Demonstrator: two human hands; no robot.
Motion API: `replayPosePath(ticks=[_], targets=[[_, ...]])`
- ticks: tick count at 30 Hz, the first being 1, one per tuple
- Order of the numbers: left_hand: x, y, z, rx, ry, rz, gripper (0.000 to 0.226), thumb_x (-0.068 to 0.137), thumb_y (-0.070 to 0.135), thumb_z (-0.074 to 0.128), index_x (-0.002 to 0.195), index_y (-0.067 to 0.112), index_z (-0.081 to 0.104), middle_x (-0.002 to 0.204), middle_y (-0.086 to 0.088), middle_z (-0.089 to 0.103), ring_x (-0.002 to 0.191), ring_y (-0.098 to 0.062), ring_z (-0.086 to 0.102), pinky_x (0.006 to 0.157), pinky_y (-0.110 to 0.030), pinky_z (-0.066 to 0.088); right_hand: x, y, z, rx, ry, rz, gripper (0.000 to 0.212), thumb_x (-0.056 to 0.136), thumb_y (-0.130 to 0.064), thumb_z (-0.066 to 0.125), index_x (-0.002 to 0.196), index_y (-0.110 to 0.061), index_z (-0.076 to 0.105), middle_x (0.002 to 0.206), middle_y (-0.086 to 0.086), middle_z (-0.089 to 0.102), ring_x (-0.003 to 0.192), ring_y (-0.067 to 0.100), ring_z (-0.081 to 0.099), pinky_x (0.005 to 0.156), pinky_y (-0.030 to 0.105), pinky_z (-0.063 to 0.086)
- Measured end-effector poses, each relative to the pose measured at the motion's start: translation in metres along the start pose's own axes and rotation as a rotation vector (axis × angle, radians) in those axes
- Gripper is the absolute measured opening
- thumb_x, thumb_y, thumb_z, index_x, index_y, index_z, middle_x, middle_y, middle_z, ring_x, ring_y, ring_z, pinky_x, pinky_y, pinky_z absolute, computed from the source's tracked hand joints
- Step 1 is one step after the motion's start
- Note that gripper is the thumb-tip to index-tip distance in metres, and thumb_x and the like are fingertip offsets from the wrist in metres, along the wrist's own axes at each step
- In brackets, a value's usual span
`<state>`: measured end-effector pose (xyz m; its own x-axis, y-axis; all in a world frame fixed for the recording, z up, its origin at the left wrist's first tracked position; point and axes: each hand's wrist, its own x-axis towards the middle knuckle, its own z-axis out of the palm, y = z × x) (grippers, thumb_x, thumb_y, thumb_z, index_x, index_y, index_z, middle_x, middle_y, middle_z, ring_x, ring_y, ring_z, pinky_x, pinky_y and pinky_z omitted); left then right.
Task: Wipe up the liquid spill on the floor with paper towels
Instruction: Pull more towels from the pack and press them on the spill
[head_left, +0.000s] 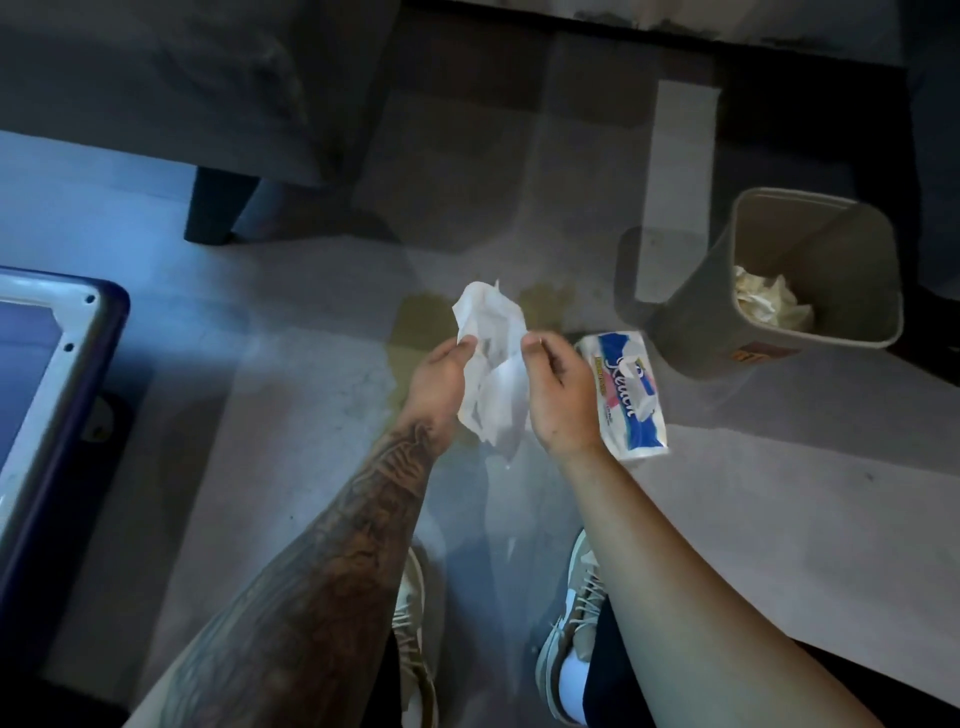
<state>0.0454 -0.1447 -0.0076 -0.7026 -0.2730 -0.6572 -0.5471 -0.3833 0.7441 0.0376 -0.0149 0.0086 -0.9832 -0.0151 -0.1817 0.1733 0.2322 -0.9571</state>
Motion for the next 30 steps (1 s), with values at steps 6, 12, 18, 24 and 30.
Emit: replayPosePath(ticks=[6, 12, 18, 24, 30], targets=[[0.006, -0.009, -0.037, -0.007, -0.190, -0.146, 0.076, 0.068, 0.071, 0.074, 0.121, 0.015, 0.070, 0.120, -0.014, 0.071, 0.112, -0.034, 0.067, 0.103, -0.053, 0.048, -0.003, 0.026, 0.030, -0.092, -0.179, 0.097, 0.021, 0.101, -0.033, 0.051, 0.112, -0.027, 0.068, 0.116, -0.008, 0.067, 0.106, 0.017, 0.065, 0.095, 0.040, 0.055], [0.010, -0.027, -0.082, -0.025, -0.300, -0.236, 0.055, 0.080, 0.039, 0.075, 0.121, 0.004, 0.067, 0.116, -0.019, 0.069, 0.100, -0.031, 0.068, 0.097, -0.043, 0.052, -0.006, 0.043, 0.057, -0.562, -0.393, -0.191, 0.034, 0.087, -0.028, 0.068, 0.121, -0.028, 0.068, 0.133, -0.016, 0.057, 0.118, 0.012, 0.046, 0.099, 0.024, 0.041], [0.016, -0.043, -0.128, -0.037, -0.077, -0.304, 0.033, 0.090, 0.014, 0.066, 0.117, -0.004, 0.064, 0.113, -0.025, 0.068, 0.090, -0.036, 0.067, 0.086, -0.050, 0.056, -0.010, 0.073, 0.069, -0.501, -0.094, -0.051, 0.055, 0.086, -0.046, 0.067, 0.135, -0.024, 0.052, 0.142, -0.007, 0.049, 0.130, 0.013, 0.043, 0.110, 0.030, 0.035], [0.025, -0.074, -0.177, -0.179, -0.128, -0.325, 0.037, 0.090, 0.016, 0.065, 0.125, 0.002, 0.062, 0.117, -0.022, 0.066, 0.101, -0.037, 0.064, 0.098, -0.058, 0.049, -0.014, 0.116, 0.064, 0.124, -0.271, 0.926, 0.044, 0.084, -0.055, 0.069, 0.113, -0.021, 0.067, 0.111, 0.004, 0.074, 0.098, 0.026, 0.070, 0.086, 0.041, 0.056], [0.056, -0.113, -0.205, 0.189, 0.213, -0.271, 0.026, 0.086, 0.017, 0.072, 0.107, 0.002, 0.070, 0.102, -0.017, 0.073, 0.082, -0.031, 0.070, 0.080, -0.046, 0.059, -0.013, 0.147, 0.098, -0.202, -0.336, 0.566, 0.011, 0.083, -0.007, 0.068, 0.094, -0.008, 0.070, 0.095, 0.007, 0.076, 0.086, 0.028, 0.071, 0.068, 0.032, 0.052]])
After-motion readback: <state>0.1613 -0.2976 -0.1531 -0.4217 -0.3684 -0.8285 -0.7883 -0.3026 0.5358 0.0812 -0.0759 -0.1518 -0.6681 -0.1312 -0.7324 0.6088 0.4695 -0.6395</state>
